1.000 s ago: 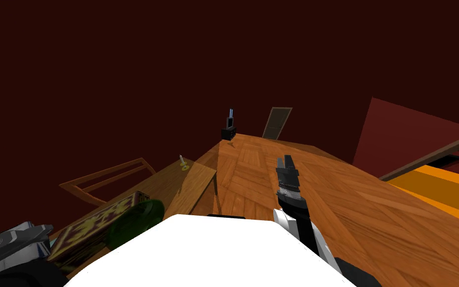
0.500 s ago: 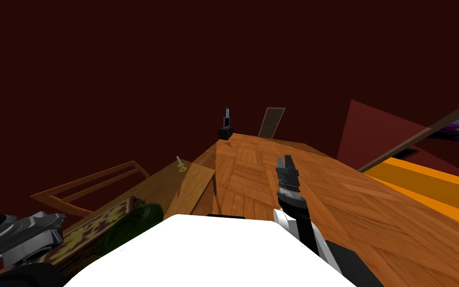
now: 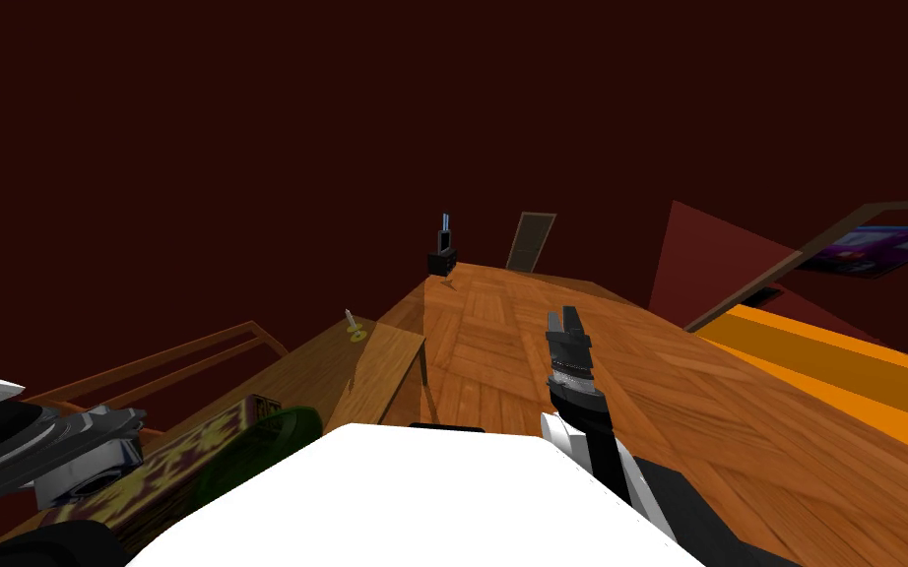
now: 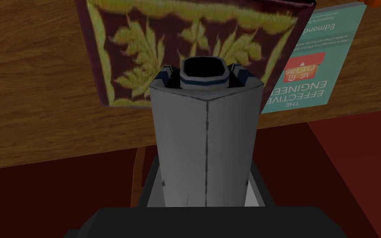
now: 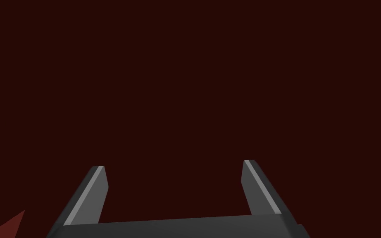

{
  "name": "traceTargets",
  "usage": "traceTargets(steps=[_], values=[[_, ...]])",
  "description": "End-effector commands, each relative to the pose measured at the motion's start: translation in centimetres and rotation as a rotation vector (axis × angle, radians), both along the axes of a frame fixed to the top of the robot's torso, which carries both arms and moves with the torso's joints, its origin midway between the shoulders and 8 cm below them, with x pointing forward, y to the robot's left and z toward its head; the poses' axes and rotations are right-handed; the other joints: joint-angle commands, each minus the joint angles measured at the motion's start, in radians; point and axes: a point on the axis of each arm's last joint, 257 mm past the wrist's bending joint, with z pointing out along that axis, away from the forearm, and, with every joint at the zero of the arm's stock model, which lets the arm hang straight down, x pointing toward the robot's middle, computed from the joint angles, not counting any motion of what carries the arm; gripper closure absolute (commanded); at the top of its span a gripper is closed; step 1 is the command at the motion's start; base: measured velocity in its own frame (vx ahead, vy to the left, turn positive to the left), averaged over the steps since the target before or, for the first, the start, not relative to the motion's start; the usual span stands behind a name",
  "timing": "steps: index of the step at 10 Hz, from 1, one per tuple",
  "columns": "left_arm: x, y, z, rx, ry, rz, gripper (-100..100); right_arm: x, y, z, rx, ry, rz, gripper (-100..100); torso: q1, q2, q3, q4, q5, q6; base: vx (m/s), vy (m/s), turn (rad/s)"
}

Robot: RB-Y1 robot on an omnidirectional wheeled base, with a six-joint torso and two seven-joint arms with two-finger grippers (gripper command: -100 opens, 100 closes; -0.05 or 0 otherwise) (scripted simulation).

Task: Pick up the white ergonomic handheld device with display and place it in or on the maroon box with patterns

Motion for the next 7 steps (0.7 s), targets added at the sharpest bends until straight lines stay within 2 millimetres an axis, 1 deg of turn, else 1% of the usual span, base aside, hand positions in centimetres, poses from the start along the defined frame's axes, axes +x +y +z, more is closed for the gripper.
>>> traceTargets(steps=[1, 2, 6, 7], values=[[0.00, 0.00, 0.00, 0.000, 0.000, 0.000, 100, 0.00, 0.00, 0.00, 0.000, 0.000, 0.000, 0, 0.000, 0.000, 0.000, 0.000, 0.000, 0.000, 0.000, 0.000, 0.000], [0.00, -0.01, 0.01, 0.000, 0.001, -0.002, -100, 0.00, 0.00, 0.00, 0.000, 0.000, 0.000, 0, -0.001, 0.000, 0.000, 0.000, -0.001, 0.000, 0.000, 0.000, 0.000], [0.00, -0.01, 0.01, 0.000, 0.001, -0.002, -100, 0.00, 0.00, 0.00, 0.000, 0.000, 0.000, 0, -0.002, 0.000, 0.000, 0.000, -0.001, 0.000, 0.000, 0.000, 0.000], [0.00, -0.01, 0.01, 0.000, 0.001, -0.002, 0, 0.00, 0.00, 0.00, 0.000, 0.000, 0.000, 0, -0.002, 0.000, 0.000, 0.000, -0.001, 0.000, 0.000, 0.000, 0.000]])
